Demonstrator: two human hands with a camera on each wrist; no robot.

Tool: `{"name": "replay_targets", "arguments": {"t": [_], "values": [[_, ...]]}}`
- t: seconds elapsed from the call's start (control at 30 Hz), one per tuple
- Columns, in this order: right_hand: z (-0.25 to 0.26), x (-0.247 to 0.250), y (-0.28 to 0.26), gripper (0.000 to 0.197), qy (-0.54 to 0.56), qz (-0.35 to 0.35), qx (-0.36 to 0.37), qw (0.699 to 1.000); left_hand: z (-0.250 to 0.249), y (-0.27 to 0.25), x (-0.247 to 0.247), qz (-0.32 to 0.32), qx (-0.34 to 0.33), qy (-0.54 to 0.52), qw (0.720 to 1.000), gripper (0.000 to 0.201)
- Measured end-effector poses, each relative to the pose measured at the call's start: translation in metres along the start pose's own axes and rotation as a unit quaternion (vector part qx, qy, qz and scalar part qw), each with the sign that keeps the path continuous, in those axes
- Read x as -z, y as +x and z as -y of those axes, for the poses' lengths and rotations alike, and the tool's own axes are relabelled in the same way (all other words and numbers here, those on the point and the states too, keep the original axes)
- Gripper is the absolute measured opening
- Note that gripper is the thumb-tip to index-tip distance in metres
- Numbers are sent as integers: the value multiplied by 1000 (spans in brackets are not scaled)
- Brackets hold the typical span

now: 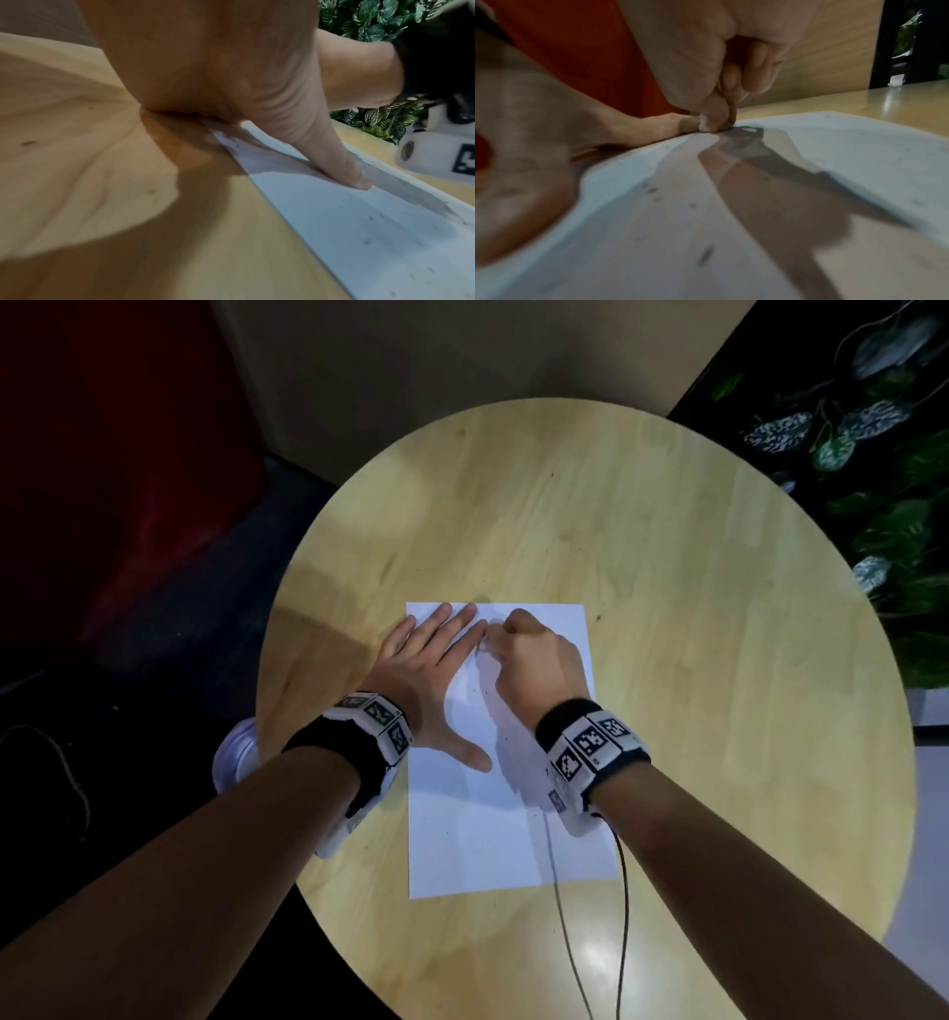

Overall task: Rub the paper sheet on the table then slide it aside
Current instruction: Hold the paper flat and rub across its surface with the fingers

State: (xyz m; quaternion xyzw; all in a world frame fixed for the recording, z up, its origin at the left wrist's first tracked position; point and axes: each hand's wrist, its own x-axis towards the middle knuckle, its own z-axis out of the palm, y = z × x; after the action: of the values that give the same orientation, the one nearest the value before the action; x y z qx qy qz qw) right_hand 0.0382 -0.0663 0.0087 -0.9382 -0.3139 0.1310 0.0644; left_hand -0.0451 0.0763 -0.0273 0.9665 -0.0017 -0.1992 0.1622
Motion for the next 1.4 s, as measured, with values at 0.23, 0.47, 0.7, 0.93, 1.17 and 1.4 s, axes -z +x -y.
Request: {"name": "replay_targets", "arguments": {"t": [0.23, 0.47, 0.7, 0.93, 1.17, 1.4], "values": [[-8, -12, -114, 34, 20, 26, 88, 996, 2, -2, 1, -11, -7, -15, 1000, 156], [-12, -10, -118, 27, 52, 23, 61, 997, -10, -19, 0, -58, -32, -8, 998, 139], [4, -7, -71, 25, 45, -3, 35, 998, -6, -41, -9, 9, -18, -38, 999, 164], [13, -9, -64, 35, -20, 4, 68, 997, 4, -28, 0, 15, -3, -13, 1000, 167], [6, -6, -105, 36, -10, 19, 125, 992, 5, -27, -1, 14, -8, -12, 1000, 167], [14, -10, -46, 32, -19, -4, 26, 999, 5, -26, -2, 18, 0, -1, 1000, 166]]}}
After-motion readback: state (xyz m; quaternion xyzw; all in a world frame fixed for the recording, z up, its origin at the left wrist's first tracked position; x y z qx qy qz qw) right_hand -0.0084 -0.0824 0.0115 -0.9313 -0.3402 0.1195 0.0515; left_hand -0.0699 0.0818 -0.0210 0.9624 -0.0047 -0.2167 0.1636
